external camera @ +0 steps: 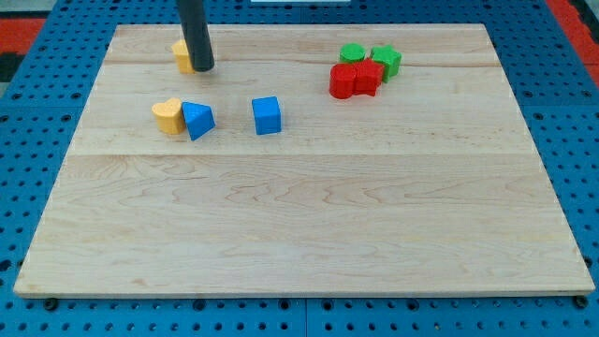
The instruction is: Move the red star along with the red circle above the blue cube
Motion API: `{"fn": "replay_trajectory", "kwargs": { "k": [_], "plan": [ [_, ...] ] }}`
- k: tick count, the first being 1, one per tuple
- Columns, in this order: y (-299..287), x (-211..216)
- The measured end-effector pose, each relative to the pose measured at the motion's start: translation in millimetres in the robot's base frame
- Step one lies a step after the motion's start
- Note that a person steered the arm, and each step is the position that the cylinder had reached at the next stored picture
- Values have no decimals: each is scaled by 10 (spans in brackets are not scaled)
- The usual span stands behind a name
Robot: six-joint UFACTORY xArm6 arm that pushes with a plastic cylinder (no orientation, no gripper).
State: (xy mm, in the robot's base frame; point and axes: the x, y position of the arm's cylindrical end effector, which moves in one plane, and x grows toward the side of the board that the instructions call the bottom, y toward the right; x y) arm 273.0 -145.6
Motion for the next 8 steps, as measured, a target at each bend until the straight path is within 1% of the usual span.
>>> {"fn": "replay_trajectory", "kwargs": {
  "k": [1,2,3,4,7,8],
  "plan": [
    [-356,-147],
    [-174,-104],
    [-89,-6],
    [-24,-6],
    [729,47],
    [1204,260]
  ]
}}
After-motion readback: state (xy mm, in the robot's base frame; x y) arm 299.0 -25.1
